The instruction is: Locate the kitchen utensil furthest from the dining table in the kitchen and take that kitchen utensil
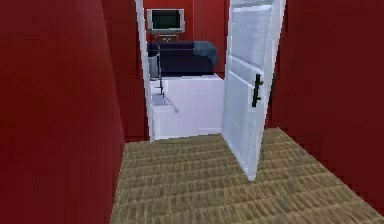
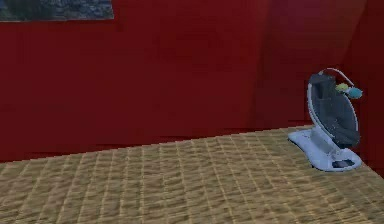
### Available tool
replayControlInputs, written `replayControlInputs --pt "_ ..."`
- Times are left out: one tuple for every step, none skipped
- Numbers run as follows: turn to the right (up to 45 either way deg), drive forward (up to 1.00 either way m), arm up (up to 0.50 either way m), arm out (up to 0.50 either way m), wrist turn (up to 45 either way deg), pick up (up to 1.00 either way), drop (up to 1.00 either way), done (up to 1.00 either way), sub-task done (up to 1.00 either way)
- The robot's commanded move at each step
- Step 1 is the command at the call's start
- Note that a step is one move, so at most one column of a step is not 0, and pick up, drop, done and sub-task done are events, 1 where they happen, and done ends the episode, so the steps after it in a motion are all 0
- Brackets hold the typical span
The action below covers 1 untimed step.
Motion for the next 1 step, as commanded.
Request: replayControlInputs --pt "0.0 1.00 0.00 0.00 0.0 0.00 0.00 0.00 0.00"
